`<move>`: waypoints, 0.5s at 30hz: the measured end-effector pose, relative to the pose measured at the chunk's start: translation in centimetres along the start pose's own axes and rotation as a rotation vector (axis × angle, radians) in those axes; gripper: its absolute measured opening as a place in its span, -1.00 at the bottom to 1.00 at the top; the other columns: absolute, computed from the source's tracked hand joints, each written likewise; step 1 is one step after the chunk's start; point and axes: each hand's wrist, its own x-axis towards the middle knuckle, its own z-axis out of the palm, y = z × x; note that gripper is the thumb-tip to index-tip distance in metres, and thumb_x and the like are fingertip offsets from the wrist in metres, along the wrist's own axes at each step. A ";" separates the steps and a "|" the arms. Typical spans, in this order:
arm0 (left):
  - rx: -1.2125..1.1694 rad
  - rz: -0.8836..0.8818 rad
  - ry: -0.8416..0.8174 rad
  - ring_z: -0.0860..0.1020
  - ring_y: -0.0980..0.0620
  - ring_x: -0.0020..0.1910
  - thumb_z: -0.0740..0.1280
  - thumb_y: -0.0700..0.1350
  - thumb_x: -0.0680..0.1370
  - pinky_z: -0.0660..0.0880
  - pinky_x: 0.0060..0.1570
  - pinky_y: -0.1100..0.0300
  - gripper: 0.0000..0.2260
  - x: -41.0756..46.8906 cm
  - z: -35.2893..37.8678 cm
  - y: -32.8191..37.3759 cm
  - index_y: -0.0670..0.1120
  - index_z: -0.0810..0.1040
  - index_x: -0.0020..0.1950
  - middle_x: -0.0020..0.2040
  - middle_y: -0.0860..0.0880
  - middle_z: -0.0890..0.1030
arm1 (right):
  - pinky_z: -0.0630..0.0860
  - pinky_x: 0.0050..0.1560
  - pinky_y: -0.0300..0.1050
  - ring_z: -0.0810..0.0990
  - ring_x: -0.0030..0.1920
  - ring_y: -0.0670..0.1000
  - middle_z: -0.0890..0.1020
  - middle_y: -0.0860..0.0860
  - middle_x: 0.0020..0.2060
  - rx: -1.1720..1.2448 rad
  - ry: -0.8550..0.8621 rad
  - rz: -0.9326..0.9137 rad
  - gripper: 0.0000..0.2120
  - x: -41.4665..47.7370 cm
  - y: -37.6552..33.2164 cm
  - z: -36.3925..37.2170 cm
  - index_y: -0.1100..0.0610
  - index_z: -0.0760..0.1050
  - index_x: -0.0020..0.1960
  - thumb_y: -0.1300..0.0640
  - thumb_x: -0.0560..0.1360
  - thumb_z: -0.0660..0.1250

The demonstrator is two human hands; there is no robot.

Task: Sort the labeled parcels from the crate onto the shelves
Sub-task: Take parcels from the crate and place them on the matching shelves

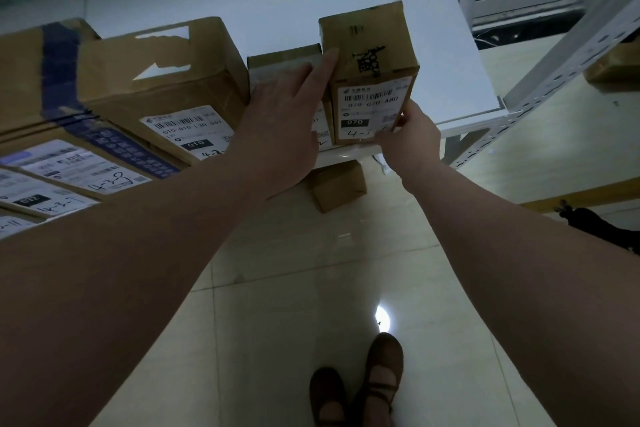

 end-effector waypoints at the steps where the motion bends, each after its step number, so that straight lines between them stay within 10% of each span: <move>1: 0.005 -0.004 0.002 0.21 -0.10 0.41 0.27 -0.24 0.52 0.21 0.38 0.02 -0.26 0.0 0.0 0.1 0.02 -0.06 0.58 0.48 -0.05 0.24 | 0.47 0.02 -0.23 0.52 0.04 -0.02 0.61 -0.02 0.09 0.004 -0.008 0.003 -0.62 0.1 0.0 -0.1 0.07 0.47 0.29 0.31 0.51 0.28; 9: -0.027 -0.040 -0.038 0.15 -0.07 0.47 0.27 -0.25 0.54 0.19 0.44 -0.01 -0.25 -0.5 -0.6 0.3 0.06 -0.10 0.58 0.54 -0.04 0.14 | 0.54 0.18 0.06 0.53 0.17 0.12 0.58 0.04 0.18 0.026 -0.081 0.108 -0.50 -0.3 0.4 -0.1 0.07 0.33 0.42 0.25 0.50 0.30; 15: -0.100 -0.075 -0.021 0.29 -0.02 0.40 0.24 -0.26 0.55 0.39 0.25 0.14 -0.45 -3.5 -3.6 0.5 0.03 0.23 0.51 0.44 -0.03 0.28 | 0.57 0.14 0.14 0.59 0.11 0.17 0.59 0.11 0.12 0.023 -0.092 0.265 -0.46 -4.4 0.0 -0.2 0.09 0.29 0.45 0.22 0.50 0.34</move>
